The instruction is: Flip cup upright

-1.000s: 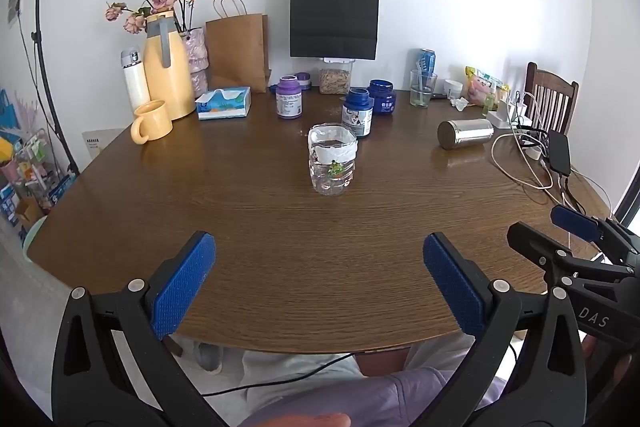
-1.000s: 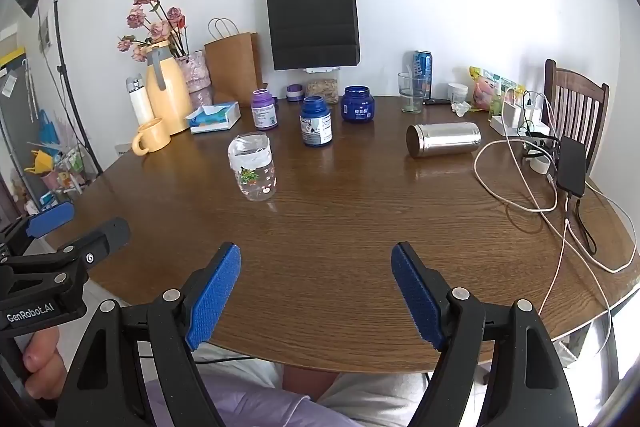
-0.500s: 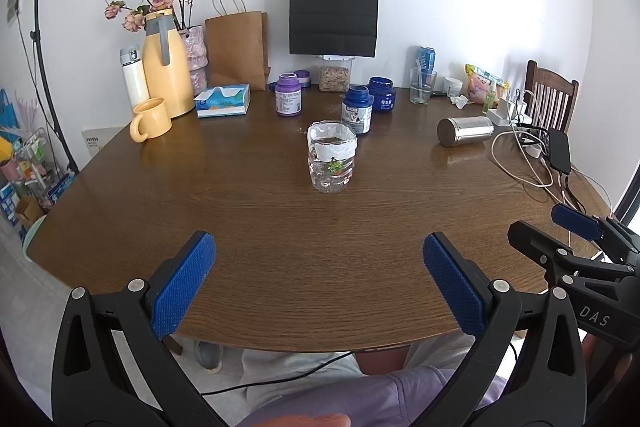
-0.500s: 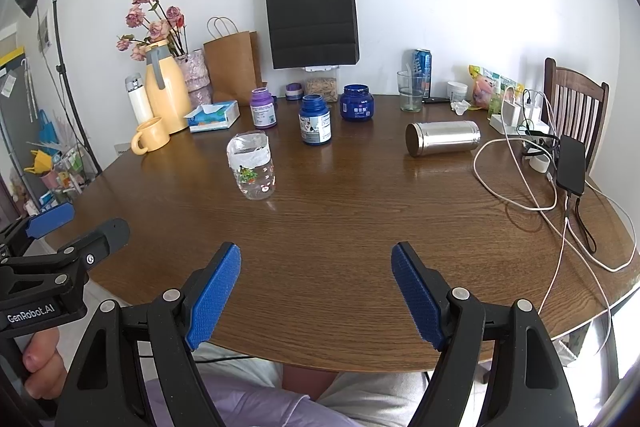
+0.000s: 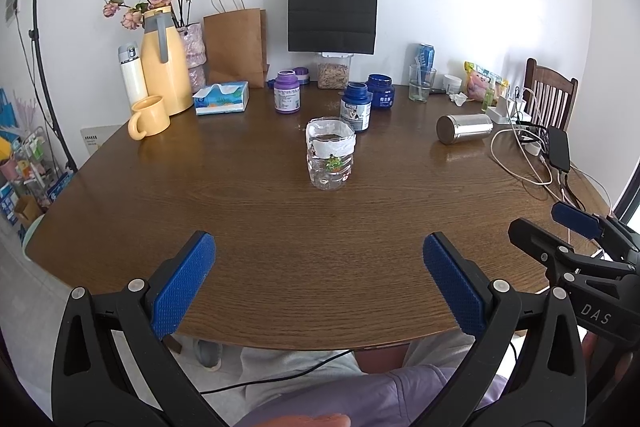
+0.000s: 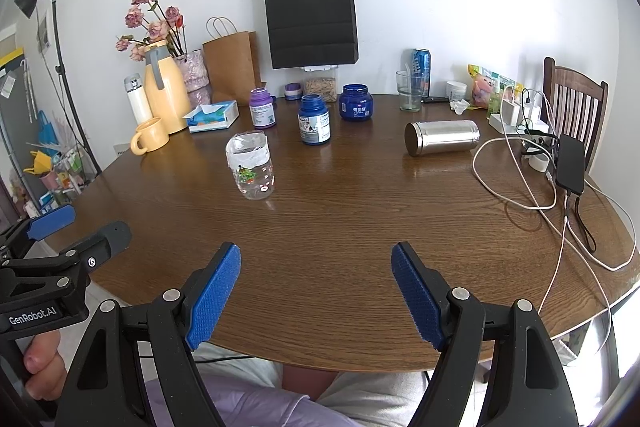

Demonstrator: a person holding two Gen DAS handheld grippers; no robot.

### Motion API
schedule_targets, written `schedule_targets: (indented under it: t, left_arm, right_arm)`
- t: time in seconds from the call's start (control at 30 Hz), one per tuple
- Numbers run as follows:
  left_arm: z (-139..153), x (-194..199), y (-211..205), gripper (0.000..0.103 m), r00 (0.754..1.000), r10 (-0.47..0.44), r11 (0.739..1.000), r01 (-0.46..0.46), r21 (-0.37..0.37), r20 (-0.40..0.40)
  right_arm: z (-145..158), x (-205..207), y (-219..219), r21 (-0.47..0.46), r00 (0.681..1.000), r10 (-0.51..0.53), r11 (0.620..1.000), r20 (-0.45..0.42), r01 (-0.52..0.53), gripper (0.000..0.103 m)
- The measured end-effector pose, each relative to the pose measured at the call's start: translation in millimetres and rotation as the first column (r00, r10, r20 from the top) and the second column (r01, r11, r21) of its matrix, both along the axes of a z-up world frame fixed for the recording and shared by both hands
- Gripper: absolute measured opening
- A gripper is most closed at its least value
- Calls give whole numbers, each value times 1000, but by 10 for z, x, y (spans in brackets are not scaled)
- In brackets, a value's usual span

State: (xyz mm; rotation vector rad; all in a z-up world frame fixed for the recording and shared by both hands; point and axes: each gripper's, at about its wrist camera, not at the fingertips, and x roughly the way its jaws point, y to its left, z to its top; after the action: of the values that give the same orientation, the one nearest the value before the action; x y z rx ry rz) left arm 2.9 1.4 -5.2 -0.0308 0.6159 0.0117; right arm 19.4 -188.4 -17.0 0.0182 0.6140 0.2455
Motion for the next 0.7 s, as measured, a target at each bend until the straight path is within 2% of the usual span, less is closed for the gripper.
schedule_targets:
  t: [0.7]
  left_arm:
    - [-17, 2, -14, 103, 1000, 0, 1000, 0, 0, -6]
  right_arm:
    - [-53, 16, -46, 2, 1000, -3, 1000, -5, 3, 81]
